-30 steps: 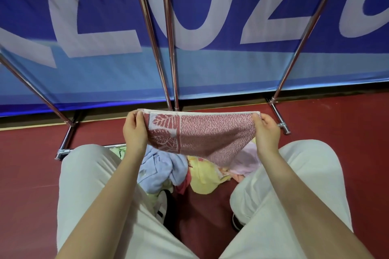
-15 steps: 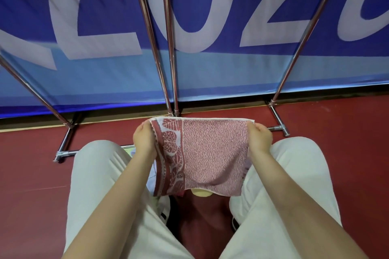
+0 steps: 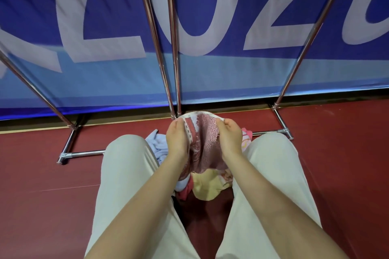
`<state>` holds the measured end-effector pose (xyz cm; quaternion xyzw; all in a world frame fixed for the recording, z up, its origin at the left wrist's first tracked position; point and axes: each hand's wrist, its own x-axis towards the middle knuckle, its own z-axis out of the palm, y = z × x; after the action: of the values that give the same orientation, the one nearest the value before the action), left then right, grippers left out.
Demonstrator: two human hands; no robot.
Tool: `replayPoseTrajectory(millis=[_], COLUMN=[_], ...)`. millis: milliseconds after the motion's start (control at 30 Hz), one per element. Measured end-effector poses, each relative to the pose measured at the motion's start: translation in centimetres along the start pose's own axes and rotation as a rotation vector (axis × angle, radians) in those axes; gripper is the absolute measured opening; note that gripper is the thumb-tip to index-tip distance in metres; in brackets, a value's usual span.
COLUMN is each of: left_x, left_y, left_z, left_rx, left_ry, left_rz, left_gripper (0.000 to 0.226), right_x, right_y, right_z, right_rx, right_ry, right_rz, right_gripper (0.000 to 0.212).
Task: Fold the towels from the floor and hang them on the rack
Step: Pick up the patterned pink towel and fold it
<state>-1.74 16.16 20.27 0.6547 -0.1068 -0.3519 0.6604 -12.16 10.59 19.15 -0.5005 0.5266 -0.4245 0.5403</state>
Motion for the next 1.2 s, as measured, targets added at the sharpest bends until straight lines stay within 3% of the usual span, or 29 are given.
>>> replayPoseTrajectory(millis=[133,367,500,667,833,1000,1200], left_x=[-0.8,-1.2,-1.3,-1.3,-1.3,-1.4,-1.6], left_y=[0.5,0.0,-0.3,-0.4,-0.8,-0.6,-0.2], left_z=[0.7,1.6,1.9,2.2,2.6,2.7,2.1], left_rx=[0.017,0.039,0.037,-0.082,-0.096,-0.151,-0.255], left_ry=[-0.04,-0.048,-0.089,-0.101,-0.123,-0.146,-0.227], left_rz=[0.082,0.132,0.121,0.042,-0.061,-0.133,-0.254], left_gripper=[0.025,0.025,0.027,0.024,0.025,0.025,0.026], right_x=[-0.5,-1.2,-1.3,-1.1,0.0,0.6,0.7], right_y=[-0.5,-0.6,-0.8,-0.6,-0.5,-0.2,-0.1], right_z=[1.0,1.1,0.2,-0.6,-1.2,-1.6,-1.9], right_rx=[0.051,0.051,-0.002,-0.089,-0.209,-0.347,-0.478], right_ry=[-0.033,-0.101,-0.152,-0.282,-0.217,-0.182,-0.177], right_rz=[-0.081,-0.236,-0.253,-0.252,-0.355,-0.517,-0.702], right_gripper=[0.018,0.021,0.011,0.023,0.006,0.02,0.013])
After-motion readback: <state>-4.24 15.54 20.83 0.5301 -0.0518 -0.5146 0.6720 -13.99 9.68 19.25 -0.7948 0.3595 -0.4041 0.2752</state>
